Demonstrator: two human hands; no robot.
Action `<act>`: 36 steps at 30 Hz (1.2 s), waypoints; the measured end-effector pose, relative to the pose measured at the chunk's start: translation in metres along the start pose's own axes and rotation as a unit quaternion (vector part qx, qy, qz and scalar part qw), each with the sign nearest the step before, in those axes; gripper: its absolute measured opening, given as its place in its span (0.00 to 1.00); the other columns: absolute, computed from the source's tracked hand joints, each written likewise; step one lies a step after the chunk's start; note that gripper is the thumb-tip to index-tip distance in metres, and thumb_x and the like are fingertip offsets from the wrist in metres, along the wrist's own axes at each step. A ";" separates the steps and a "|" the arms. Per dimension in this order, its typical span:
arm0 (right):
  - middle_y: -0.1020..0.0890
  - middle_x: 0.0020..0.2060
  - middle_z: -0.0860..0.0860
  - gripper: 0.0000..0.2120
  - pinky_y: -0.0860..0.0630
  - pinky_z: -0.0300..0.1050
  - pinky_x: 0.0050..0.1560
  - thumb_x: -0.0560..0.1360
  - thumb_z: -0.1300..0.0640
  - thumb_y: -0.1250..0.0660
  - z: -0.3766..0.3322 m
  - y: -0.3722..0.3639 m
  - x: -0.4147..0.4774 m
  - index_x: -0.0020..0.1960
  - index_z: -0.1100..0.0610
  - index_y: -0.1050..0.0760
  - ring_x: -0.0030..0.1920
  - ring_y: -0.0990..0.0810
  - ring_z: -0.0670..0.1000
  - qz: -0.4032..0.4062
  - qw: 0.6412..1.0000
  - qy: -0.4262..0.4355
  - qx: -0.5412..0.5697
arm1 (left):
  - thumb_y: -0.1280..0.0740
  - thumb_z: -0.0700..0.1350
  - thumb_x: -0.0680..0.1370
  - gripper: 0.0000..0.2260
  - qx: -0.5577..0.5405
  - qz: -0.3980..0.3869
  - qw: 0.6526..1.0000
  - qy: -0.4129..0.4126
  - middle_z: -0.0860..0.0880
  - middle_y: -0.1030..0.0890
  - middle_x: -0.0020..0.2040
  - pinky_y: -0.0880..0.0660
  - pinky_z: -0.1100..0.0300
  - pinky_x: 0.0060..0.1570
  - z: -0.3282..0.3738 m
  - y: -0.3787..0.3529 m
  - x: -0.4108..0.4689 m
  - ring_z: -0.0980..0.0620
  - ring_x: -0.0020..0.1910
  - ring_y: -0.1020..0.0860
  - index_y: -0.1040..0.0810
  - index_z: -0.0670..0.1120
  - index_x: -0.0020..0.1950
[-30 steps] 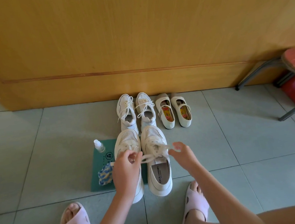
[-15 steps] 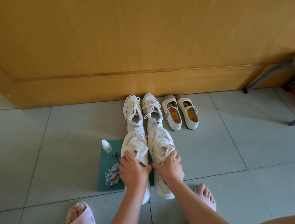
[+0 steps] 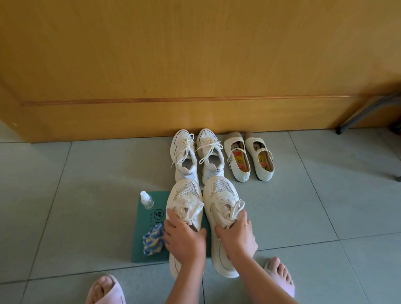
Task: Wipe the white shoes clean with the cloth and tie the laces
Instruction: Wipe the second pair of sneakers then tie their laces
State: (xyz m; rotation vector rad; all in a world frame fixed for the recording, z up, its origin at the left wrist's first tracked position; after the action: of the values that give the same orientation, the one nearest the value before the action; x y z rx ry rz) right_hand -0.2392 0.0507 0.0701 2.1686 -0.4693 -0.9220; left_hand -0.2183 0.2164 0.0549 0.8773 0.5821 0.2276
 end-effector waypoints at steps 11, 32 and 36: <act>0.30 0.60 0.53 0.41 0.28 0.52 0.53 0.65 0.47 0.28 -0.001 -0.006 -0.005 0.71 0.52 0.46 0.58 0.25 0.58 -0.013 0.998 0.017 -0.063 | 0.24 0.49 0.67 0.46 -0.018 -0.013 0.999 0.029 0.40 0.36 0.70 0.31 0.43 0.59 -0.002 0.000 0.002 0.39 0.67 0.34 0.49 0.45 0.76; 0.24 0.54 0.49 0.31 0.30 0.47 0.45 0.64 0.50 0.26 -0.158 0.063 0.016 0.62 0.51 0.36 0.47 0.27 0.52 0.016 0.987 0.151 0.058 | 0.27 0.43 0.63 0.36 -0.251 0.079 0.962 -0.073 0.43 0.28 0.61 0.27 0.47 0.57 0.091 0.150 0.091 0.42 0.58 0.27 0.35 0.47 0.70; 0.24 0.54 0.49 0.30 0.28 0.48 0.43 0.64 0.50 0.26 -0.213 0.036 0.027 0.61 0.51 0.36 0.47 0.25 0.53 -0.022 0.982 0.176 0.059 | 0.23 0.46 0.61 0.37 -0.208 0.073 0.975 -0.037 0.43 0.26 0.60 0.26 0.44 0.56 0.082 0.181 0.154 0.40 0.58 0.26 0.34 0.46 0.68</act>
State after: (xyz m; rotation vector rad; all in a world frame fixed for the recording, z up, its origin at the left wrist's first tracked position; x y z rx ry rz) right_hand -0.0660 0.1126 0.1872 2.3943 -0.3102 -0.5250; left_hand -0.0368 0.3407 0.1767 0.5181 0.3801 0.4311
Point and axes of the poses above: each hand's wrist, its own x-axis towards the middle knuckle, its own y-axis out of the back of the hand, z = x × y, the point moved 7 cm from there along x, towards the middle knuckle
